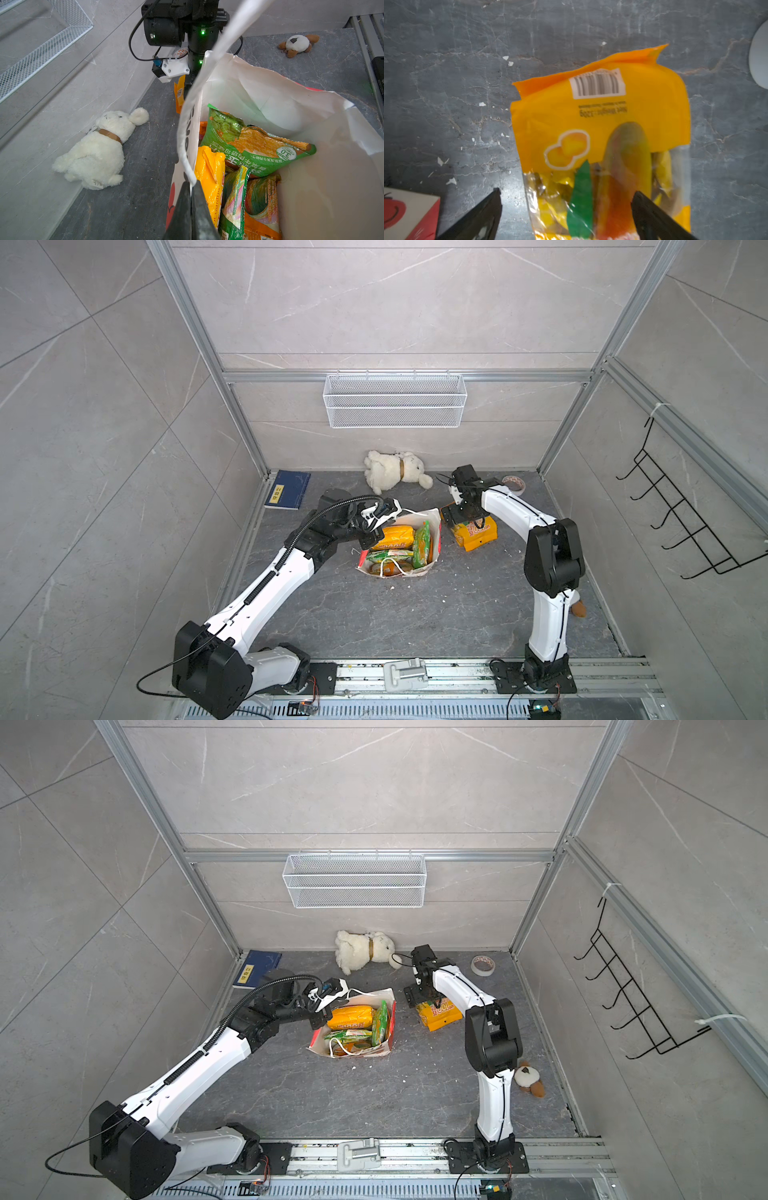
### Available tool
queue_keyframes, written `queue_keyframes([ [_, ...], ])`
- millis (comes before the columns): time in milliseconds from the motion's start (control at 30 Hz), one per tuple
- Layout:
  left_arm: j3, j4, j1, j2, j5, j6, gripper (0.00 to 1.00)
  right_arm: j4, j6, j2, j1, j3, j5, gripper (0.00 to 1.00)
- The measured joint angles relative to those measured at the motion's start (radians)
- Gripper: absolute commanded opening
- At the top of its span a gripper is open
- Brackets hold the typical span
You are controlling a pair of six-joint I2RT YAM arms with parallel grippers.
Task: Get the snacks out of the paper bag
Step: 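Lower the yellow packet onto the table and open the right gripper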
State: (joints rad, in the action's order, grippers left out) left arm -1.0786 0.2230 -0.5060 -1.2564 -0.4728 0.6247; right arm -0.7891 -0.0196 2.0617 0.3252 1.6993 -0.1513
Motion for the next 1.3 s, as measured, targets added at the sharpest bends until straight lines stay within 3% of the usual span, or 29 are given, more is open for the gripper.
queue_keyframes([
  [333, 0.000, 0.000, 0.000, 0.000, 0.000, 0.000, 0.00, -0.002, 0.130, 0.078, 0.000, 0.068, -0.167, 0.71],
  [700, 0.000, 0.000, 0.000, 0.000, 0.001, 0.000, 0.00, 0.023, 0.140, 0.078, -0.082, 0.042, -0.217, 0.69],
  [1133, 0.000, 0.000, 0.000, 0.000, 0.002, 0.000, 0.00, 0.094, -0.018, 0.033, -0.138, -0.038, -0.220, 0.69],
  [1300, 0.000, 0.000, 0.000, 0.000, 0.003, 0.000, 0.00, 0.083, -0.026, 0.006, -0.152, -0.041, -0.194, 0.75],
])
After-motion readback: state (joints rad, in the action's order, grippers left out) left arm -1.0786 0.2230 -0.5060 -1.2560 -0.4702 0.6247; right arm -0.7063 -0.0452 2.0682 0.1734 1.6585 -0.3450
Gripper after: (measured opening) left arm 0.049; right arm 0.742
